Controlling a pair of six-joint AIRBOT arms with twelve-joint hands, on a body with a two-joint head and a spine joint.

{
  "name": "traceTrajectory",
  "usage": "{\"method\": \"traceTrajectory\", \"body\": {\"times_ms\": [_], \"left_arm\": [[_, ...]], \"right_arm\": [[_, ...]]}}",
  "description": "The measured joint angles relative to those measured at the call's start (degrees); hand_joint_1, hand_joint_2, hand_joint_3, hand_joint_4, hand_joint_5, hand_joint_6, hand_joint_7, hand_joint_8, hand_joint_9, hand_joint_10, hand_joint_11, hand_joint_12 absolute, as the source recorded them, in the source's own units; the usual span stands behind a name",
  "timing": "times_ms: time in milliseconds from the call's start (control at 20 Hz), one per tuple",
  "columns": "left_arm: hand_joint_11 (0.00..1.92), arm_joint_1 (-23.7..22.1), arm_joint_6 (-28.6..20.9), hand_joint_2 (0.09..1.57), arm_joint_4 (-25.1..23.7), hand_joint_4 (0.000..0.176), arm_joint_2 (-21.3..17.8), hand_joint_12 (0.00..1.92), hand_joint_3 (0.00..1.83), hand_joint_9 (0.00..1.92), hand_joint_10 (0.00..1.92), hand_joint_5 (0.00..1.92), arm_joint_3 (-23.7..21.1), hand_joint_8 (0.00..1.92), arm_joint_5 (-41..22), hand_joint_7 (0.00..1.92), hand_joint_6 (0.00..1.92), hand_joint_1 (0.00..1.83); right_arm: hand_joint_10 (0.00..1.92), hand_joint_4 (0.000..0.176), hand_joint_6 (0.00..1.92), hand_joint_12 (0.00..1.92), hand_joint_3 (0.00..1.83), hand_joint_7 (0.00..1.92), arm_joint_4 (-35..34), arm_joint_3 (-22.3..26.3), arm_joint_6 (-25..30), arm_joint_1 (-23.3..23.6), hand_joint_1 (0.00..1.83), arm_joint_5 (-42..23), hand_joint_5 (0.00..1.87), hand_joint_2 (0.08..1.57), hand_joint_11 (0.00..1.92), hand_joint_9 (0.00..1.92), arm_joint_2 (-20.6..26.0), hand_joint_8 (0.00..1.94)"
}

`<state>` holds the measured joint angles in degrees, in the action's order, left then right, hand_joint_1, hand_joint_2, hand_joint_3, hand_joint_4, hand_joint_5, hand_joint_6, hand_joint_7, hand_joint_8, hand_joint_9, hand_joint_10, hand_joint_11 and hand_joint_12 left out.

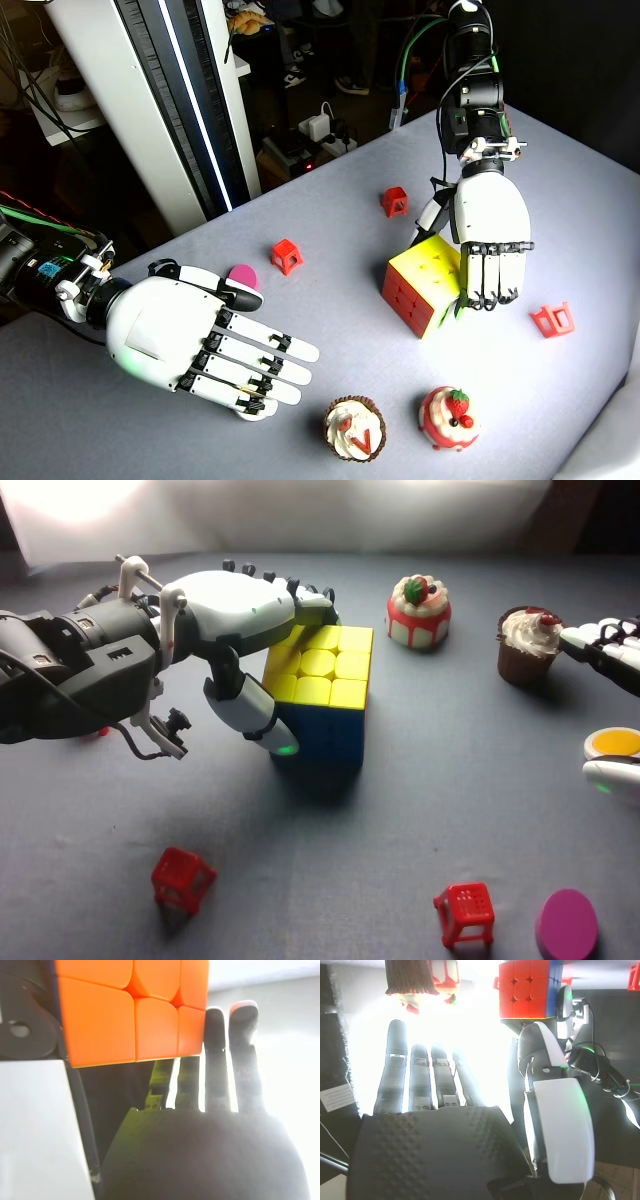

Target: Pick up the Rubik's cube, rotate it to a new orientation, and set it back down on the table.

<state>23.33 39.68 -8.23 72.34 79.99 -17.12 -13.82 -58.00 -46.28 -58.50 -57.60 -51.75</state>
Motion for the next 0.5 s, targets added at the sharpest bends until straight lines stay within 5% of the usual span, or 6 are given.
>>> {"method": "traceTrajectory", "body": {"times_ms": [50, 100, 200, 250, 350, 500], "left_arm": [[0.34, 0.0, 0.13, 1.08, -0.15, 0.0, -0.11, 1.92, 0.02, 0.13, 1.92, 0.36, -0.09, 1.54, -0.07, 0.21, 0.86, 1.16], [0.3, -0.07, 0.13, 1.08, -0.46, 0.0, -0.5, 1.92, 0.01, 0.07, 1.92, 0.39, -0.55, 1.54, -0.02, 0.17, 0.74, 1.17], [0.01, -0.22, 0.15, 1.09, -1.01, 0.0, -1.03, 1.92, 0.01, 0.0, 1.3, 0.43, -0.92, 1.07, -0.33, 0.02, 0.71, 1.11], [0.27, -0.31, 0.52, 1.11, -1.07, 0.0, -1.25, 1.92, 0.02, 0.08, 1.79, 0.43, -1.18, 1.4, -0.48, 0.14, 0.7, 1.08], [0.02, -0.37, 0.57, 1.16, -1.36, 0.0, -1.31, 1.92, 0.02, 0.0, 1.52, 0.36, -1.2, 1.18, -0.94, 0.04, 0.65, 0.9], [0.0, -0.44, 0.57, 1.17, -1.4, 0.0, -1.31, 1.92, 0.0, 0.0, 1.33, 0.37, -1.18, 0.99, -1.01, 0.07, 0.35, 0.75]], "right_arm": [[0.0, 0.0, 0.0, 0.15, 0.0, 0.0, 0.24, 0.0, 0.13, 0.0, 0.58, -0.02, 0.0, 1.24, 0.0, 0.0, 0.0, 0.0], [0.0, 0.0, 0.0, 0.03, 0.0, 0.0, 1.31, 0.0, 0.63, 0.17, 0.58, 0.0, 0.0, 1.24, 0.0, 0.0, 0.0, 0.0], [0.0, 0.0, 0.0, 0.0, 0.0, 0.0, 3.26, 0.0, 1.49, 1.4, 0.55, 0.22, 0.0, 1.23, 0.0, 0.0, 0.0, 0.0], [0.0, 0.018, 0.0, 0.0, 0.0, 0.0, 4.61, 0.0, 2.03, 2.38, 0.58, -0.07, 0.0, 1.24, 0.0, 0.0, 0.0, 0.0], [0.0, 0.006, 0.0, 0.0, 0.0, 0.0, 6.54, 0.0, 2.75, 4.15, 0.6, -0.31, 0.0, 1.22, 0.0, 0.0, 0.0, 0.0], [0.0, 0.003, 0.0, 0.01, 0.0, 0.0, 8.31, -1.16, 4.2, 6.14, 0.58, -0.79, 0.0, 1.2, 0.03, 0.01, -1.22, 0.0]]}}
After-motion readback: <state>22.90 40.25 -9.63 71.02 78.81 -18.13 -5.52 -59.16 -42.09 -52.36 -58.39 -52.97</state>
